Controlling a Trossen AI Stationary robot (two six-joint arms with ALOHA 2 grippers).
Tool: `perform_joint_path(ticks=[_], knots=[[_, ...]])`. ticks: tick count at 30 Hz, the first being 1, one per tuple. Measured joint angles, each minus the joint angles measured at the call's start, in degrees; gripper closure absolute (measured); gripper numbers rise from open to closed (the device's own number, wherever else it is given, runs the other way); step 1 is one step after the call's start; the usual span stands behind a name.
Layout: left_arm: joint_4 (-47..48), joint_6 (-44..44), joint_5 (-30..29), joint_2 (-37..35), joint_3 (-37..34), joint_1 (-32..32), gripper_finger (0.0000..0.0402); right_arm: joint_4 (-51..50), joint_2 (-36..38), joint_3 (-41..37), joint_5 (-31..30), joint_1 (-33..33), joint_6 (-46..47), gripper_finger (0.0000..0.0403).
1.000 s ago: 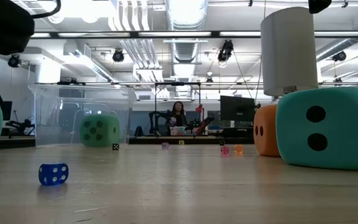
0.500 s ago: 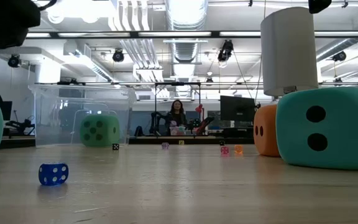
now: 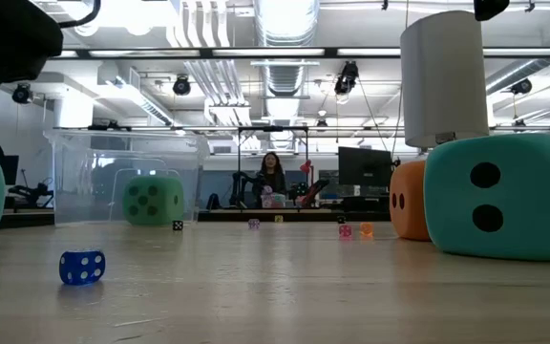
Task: Pick & Place Dice
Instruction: Put the left large blue dice into the transparent bin
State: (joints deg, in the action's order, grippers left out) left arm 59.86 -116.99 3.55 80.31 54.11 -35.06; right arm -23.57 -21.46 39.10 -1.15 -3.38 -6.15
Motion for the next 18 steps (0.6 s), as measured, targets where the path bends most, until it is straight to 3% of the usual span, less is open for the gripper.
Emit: perform_joint_path(ticks=[18], knots=[[0.77,0.18,0.57,0.04,0.75,0.05,0.0004,0.00,-0.01,-0.01,0.01,0.02,0.00,0.0394]])
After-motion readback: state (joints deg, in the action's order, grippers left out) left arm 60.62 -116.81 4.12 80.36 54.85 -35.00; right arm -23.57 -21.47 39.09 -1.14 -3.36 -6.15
